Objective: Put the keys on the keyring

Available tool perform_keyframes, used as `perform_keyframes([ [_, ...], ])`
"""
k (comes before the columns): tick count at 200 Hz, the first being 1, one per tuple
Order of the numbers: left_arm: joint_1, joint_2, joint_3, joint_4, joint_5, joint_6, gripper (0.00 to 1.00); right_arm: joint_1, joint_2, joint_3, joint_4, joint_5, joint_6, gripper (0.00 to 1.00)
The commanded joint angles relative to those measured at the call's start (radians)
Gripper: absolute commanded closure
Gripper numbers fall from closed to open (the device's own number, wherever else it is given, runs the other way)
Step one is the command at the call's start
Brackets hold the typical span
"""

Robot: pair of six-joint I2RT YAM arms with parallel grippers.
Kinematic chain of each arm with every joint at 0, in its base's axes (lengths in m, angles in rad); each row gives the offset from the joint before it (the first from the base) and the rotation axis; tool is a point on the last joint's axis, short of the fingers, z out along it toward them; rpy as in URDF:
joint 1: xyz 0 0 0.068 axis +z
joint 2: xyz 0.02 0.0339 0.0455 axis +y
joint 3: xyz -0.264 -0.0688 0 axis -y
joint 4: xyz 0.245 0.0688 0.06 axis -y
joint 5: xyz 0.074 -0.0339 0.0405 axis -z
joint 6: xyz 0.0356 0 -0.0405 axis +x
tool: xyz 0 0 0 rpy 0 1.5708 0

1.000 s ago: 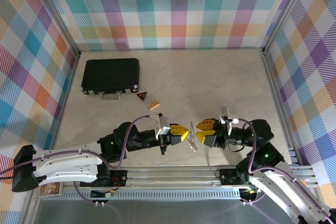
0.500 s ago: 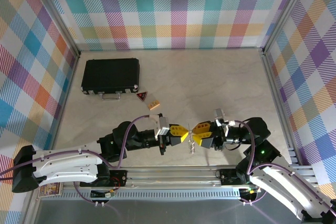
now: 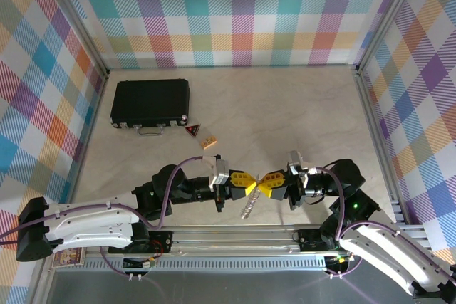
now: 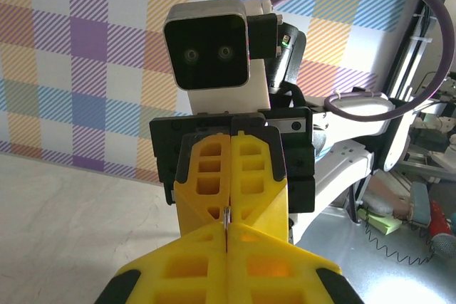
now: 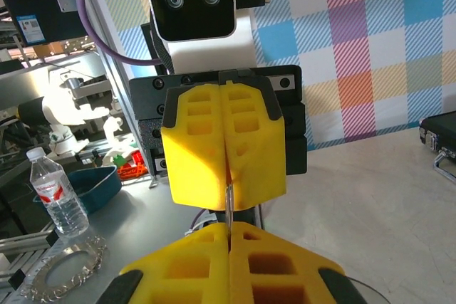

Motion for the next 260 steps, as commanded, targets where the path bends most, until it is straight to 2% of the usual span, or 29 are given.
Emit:
perform_keyframes([
  [1,0.012,0.011,0.017,0.048,-0.002,-0.012,1.00,0.020,-0.012,0.039,0.014,-0.022,-0.029,1.00],
  [35,0.014,0.002,0.018,0.013,-0.009,-0.004,1.00,0.026,-0.027,0.033,0.012,-0.002,-0.038,1.00],
  [61,0.018,-0.024,0.037,-0.115,-0.044,0.029,1.00,0.026,-0.060,0.043,-0.055,0.044,-0.074,1.00],
  [89,0.021,-0.086,0.067,-0.291,-0.130,0.085,0.70,0.026,-0.054,0.113,-0.247,0.101,-0.164,1.00],
  [105,0.022,-0.112,0.105,-0.408,-0.161,0.117,0.63,0.027,-0.016,0.152,-0.316,0.139,-0.197,1.00],
  [146,0.023,-0.133,0.210,-0.636,-0.174,0.148,0.61,0.055,0.123,0.273,-0.475,0.249,-0.296,1.00],
  [185,0.029,-0.112,0.266,-0.733,-0.185,0.141,0.60,0.156,0.214,0.378,-0.579,0.408,-0.386,1.00],
  [208,0.034,-0.080,0.284,-0.741,-0.150,0.138,0.59,0.214,0.275,0.426,-0.635,0.487,-0.468,1.00],
  [234,0.040,-0.078,0.284,-0.751,-0.097,0.164,0.54,0.243,0.317,0.466,-0.679,0.476,-0.504,1.00],
  [260,0.057,-0.080,0.287,-0.812,-0.093,0.185,0.54,0.280,0.332,0.483,-0.693,0.485,-0.522,1.00],
])
